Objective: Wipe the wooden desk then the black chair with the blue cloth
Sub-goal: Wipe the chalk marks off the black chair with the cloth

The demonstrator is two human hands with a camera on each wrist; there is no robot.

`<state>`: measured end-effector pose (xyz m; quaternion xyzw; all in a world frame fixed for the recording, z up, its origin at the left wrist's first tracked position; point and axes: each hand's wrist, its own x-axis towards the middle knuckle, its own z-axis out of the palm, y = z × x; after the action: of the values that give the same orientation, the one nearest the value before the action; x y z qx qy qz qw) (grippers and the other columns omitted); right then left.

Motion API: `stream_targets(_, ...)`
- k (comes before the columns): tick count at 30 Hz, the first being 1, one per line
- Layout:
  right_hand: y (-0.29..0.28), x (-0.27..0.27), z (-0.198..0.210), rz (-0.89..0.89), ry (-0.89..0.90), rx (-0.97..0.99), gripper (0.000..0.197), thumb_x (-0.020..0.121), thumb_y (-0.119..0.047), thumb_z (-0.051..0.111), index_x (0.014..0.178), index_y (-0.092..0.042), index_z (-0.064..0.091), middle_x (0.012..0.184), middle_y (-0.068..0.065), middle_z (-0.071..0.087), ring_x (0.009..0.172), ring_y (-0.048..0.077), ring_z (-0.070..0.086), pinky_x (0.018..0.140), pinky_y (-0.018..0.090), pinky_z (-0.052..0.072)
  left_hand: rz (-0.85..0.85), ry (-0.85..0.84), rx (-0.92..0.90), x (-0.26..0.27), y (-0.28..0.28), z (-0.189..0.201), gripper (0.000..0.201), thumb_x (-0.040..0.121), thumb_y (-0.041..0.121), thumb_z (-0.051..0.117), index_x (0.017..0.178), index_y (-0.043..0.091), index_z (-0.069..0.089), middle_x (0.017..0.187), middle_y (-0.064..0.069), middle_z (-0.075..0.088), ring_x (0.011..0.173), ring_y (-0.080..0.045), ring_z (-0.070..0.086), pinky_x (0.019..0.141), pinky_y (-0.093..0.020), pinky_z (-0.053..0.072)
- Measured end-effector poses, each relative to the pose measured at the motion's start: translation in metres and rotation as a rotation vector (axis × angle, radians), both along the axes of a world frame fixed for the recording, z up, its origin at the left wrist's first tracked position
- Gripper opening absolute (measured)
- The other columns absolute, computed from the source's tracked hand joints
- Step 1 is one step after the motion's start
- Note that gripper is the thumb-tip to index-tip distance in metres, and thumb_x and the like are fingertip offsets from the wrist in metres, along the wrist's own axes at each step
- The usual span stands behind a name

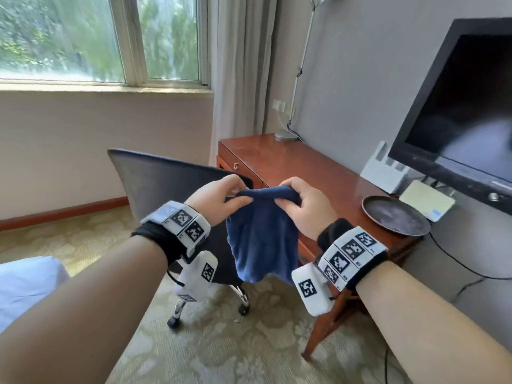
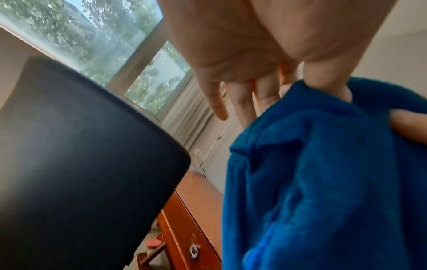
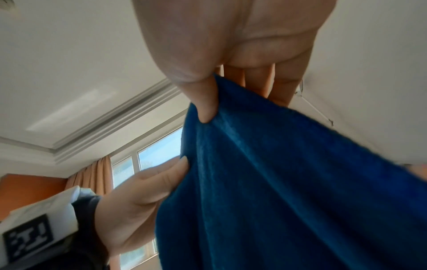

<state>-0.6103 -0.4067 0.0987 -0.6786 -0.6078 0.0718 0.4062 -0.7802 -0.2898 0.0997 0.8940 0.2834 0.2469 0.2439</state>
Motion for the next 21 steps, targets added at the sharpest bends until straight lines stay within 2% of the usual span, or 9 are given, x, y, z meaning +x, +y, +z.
stream_targets(1,-0.007,0.007,0.004,-0.019,-0.016,-0.004,0.009,0.090,-0.019,0.056,0.091,-0.027,0.054,0.076,-0.012,0.059,0.075,0.007,0.055,0.063,0.012,0.038,0.000,0.015,-0.028,0.009,-0.006,-0.002,0.016,0.091,0.026,0.058,0.101,0.016,0.051,0.091,0.007,0.056,0.086,-0.011,0.054,0.074,-0.018,0.036)
stream_targets(3,-0.020,0.025,0.010,-0.042,-0.037,0.004,0.010,0.089,-0.018,0.056,0.089,-0.027,0.054,0.081,-0.009,0.059,0.078,0.012,0.055,0.066,0.019,0.039,-0.044,0.028,-0.118,0.028,-0.016,-0.007,0.022,0.089,0.027,0.061,0.103,0.019,0.047,0.096,0.005,0.058,0.088,-0.012,0.056,0.080,-0.022,0.041)
stream_targets(6,-0.038,0.063,0.015,-0.089,-0.062,0.019,0.010,0.087,-0.016,0.056,0.085,-0.026,0.054,0.082,-0.010,0.058,0.079,0.011,0.054,0.070,0.024,0.042,-0.135,0.047,-0.183,0.067,-0.026,-0.013,0.027,0.087,0.024,0.065,0.108,0.025,0.049,0.100,0.006,0.063,0.094,-0.009,0.059,0.088,-0.024,0.043)
stream_targets(10,-0.061,0.127,0.015,-0.169,-0.065,-0.069,0.007,0.088,-0.020,0.055,0.089,-0.026,0.053,0.075,-0.012,0.059,0.076,0.011,0.056,0.070,0.025,0.044,-0.140,0.106,-0.075,0.136,-0.037,-0.011,0.018,0.090,0.014,0.060,0.107,0.011,0.061,0.090,0.006,0.057,0.089,-0.013,0.055,0.084,-0.022,0.042)
stream_targets(14,-0.078,0.194,0.015,-0.187,-0.024,-0.097,0.008,0.087,-0.020,0.059,0.093,-0.024,0.056,0.082,-0.008,0.063,0.083,0.014,0.060,0.080,0.033,0.049,-0.150,0.148,0.065,0.207,-0.043,-0.007,0.015,0.090,0.010,0.058,0.103,0.004,0.062,0.089,-0.002,0.050,0.090,-0.021,0.049,0.077,-0.023,0.033)
stream_targets(18,-0.092,0.256,0.010,-0.229,0.022,-0.144,0.011,0.088,-0.016,0.057,0.098,-0.020,0.056,0.089,-0.002,0.065,0.089,0.017,0.061,0.083,0.031,0.048,-0.167,0.168,0.012,0.270,-0.046,-0.002,0.022,0.091,0.011,0.057,0.112,0.009,0.062,0.096,-0.005,0.060,0.090,-0.020,0.055,0.077,-0.023,0.036)
stream_targets(21,-0.094,0.301,0.000,-0.309,0.062,-0.144,0.009,0.088,-0.018,0.058,0.093,-0.025,0.055,0.085,-0.005,0.065,0.086,0.016,0.061,0.078,0.028,0.048,-0.219,0.184,-0.039,0.319,-0.037,-0.001,0.024,0.090,0.010,0.059,0.114,0.009,0.063,0.095,-0.004,0.061,0.087,-0.014,0.053,0.085,-0.024,0.042)
